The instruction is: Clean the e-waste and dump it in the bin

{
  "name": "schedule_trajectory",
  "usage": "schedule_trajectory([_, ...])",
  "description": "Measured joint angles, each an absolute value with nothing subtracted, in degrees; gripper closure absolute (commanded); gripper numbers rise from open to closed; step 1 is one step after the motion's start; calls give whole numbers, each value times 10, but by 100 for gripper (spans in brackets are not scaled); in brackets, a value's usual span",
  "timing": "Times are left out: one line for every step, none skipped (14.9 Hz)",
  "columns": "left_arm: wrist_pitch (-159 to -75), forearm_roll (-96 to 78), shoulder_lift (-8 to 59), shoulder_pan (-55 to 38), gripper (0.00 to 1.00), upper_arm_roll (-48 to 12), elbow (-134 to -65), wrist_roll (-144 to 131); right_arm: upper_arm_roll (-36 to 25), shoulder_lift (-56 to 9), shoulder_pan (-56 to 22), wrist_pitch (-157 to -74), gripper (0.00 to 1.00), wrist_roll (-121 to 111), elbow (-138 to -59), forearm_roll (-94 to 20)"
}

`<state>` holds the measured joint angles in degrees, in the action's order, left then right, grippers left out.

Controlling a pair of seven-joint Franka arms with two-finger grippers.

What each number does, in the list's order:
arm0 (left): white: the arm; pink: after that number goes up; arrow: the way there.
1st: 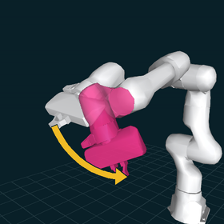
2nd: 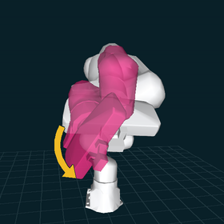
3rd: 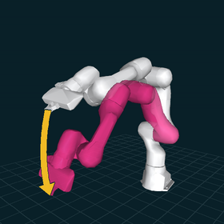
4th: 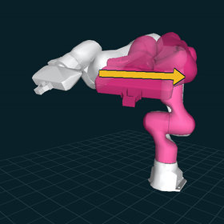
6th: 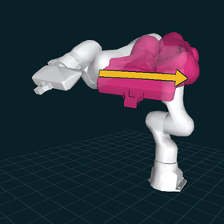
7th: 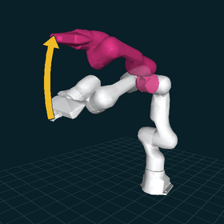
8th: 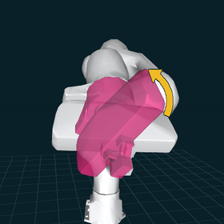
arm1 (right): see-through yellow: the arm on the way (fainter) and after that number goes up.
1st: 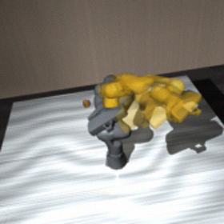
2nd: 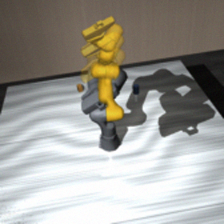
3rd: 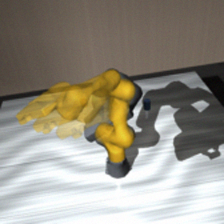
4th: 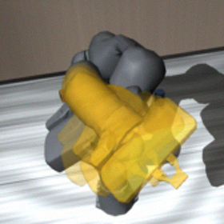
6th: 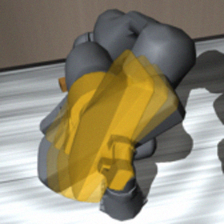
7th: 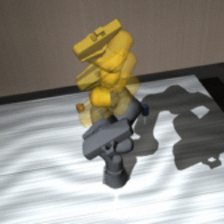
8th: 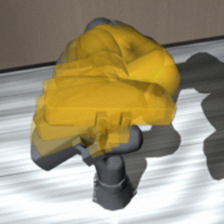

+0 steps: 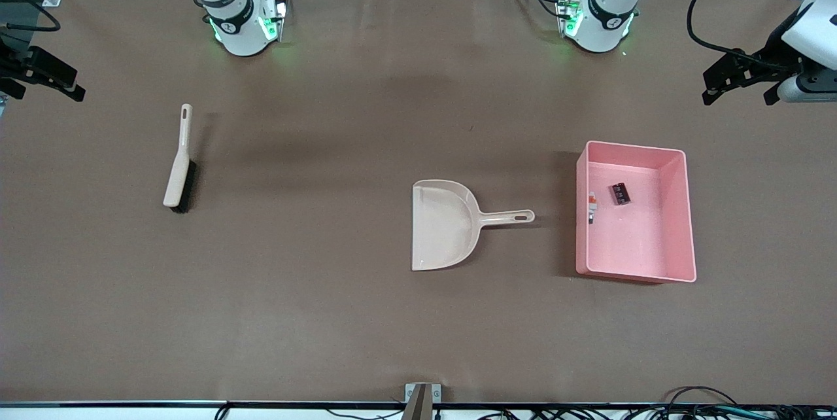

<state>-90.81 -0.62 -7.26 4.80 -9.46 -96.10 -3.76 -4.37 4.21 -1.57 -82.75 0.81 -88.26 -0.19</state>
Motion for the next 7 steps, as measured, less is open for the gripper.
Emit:
schedule_trajectory([-908,-7,-72,50,0,-95,-963,-39,-44,42,-16,-828,0,8,-883,-2])
schedule_trajectory([-908,-7,-72,50,0,-95,-963,-39,-44,42,-16,-828,0,8,-883,-2])
schedule_trajectory([-908,-7,-72,51,0,-96,-964,-39,-45,42,-16,-831,0,9,-883,-1])
schedule_trajectory([-908,-7,-72,51,0,-97,-964,-39,-45,42,-16,-833,0,9,-883,-1])
schedule_trajectory([-908,-7,-72,51,0,-97,-964,-39,-45,42,-16,-834,0,9,-883,-1])
schedule_trajectory([-908,-7,-72,51,0,-98,-964,-39,-45,42,-16,-834,0,9,-883,-1])
schedule_trajectory([-908,-7,-72,51,0,-98,-964,-40,-45,42,-16,-835,0,9,-883,-1])
